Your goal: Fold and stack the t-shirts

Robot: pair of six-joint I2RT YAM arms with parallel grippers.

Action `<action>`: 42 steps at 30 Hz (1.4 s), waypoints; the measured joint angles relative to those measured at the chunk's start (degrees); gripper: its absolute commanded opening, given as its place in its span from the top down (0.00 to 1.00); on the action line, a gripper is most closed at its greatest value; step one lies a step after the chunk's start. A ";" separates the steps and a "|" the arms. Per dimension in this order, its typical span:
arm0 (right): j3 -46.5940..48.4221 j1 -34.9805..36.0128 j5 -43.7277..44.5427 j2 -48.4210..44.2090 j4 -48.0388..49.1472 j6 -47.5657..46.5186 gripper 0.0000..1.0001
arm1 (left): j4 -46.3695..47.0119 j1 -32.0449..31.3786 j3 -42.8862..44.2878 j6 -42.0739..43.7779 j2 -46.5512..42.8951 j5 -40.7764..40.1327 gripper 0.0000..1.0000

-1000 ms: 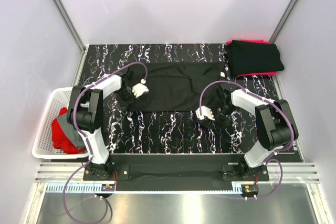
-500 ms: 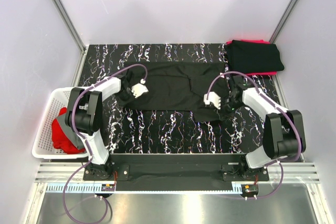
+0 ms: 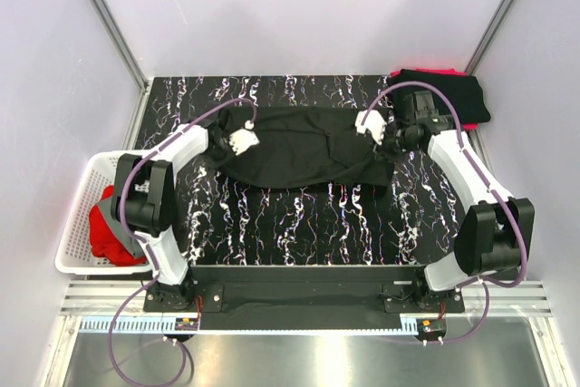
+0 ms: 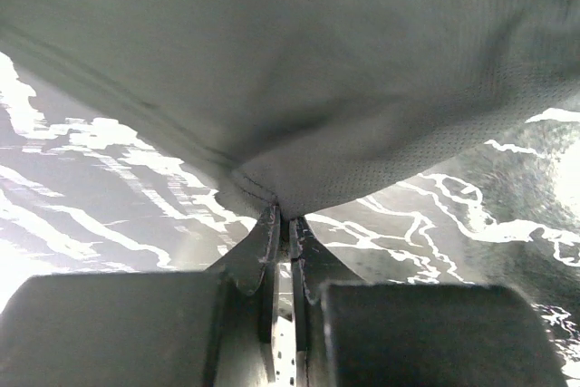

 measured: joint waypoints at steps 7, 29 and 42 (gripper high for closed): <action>5.68 -0.74 -0.44 3.52 1.73 3.23 1.00 | 0.13 -0.20 3.04 -0.02 -0.87 -0.04 1.00; 22.93 -2.36 0.26 19.08 9.46 11.69 1.00 | -0.76 0.46 20.31 -2.95 10.01 -4.17 1.00; 34.86 -2.43 2.64 32.11 14.97 18.56 1.00 | -1.49 0.87 28.30 -7.21 17.94 -8.13 1.00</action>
